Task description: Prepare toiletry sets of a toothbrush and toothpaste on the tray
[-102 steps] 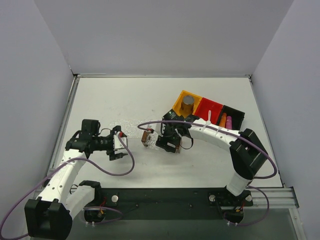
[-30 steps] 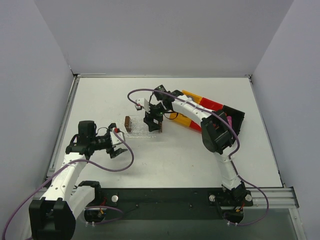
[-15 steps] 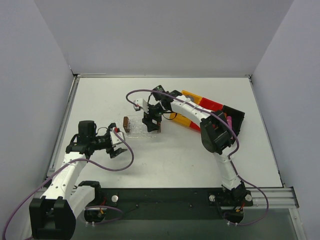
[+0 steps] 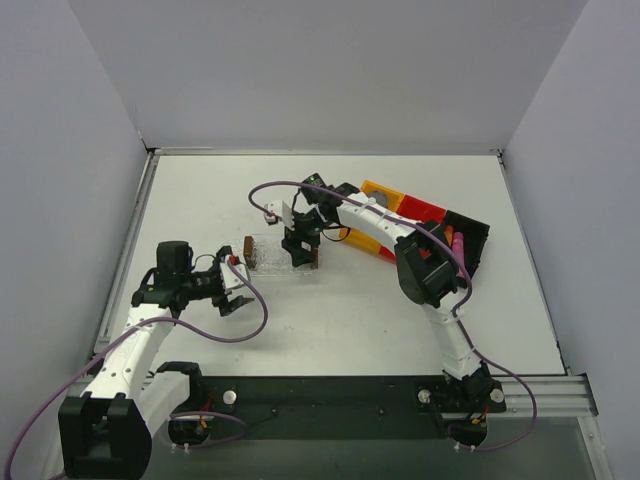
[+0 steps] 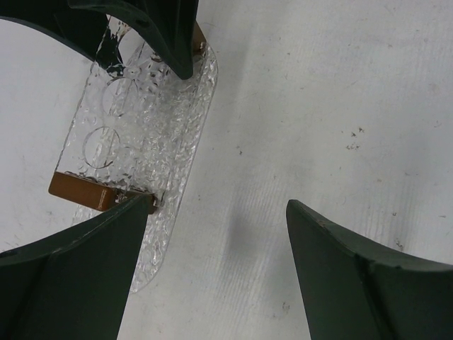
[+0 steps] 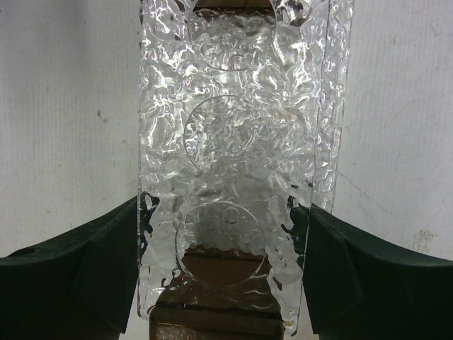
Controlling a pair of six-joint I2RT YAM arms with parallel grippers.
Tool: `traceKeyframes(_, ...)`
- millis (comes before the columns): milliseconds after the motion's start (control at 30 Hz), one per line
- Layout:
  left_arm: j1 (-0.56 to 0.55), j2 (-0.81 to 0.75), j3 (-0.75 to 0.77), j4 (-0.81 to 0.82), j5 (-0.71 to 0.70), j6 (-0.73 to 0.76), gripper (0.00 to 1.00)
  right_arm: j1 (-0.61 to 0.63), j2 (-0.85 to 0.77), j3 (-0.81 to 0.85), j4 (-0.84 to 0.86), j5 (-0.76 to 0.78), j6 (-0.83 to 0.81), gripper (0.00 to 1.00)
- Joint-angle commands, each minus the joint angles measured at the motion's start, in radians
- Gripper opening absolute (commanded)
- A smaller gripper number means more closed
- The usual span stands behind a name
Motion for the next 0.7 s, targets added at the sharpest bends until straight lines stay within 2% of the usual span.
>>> traceKeyframes(0,0.006,-0.003,0.002,0.023,0.017,0.023,0.9,0.008,-0.005,0.037,-0.012,-0.036,-0.038,0.11)
traceKeyframes(200,0.006,0.002,-0.004,0.031,0.019,0.022,0.9,0.009,-0.003,0.042,-0.018,-0.022,-0.048,0.23)
traceKeyframes(500,0.006,0.006,-0.005,0.033,0.016,0.029,0.9,0.008,-0.005,0.047,-0.018,0.008,-0.04,0.48)
traceKeyframes(600,0.006,0.008,-0.008,0.034,0.017,0.032,0.9,0.009,-0.006,0.045,-0.016,0.019,-0.04,0.5)
traceKeyframes(667,0.006,0.008,-0.013,0.034,0.019,0.034,0.9,0.008,-0.006,0.045,-0.018,0.024,-0.04,0.57)
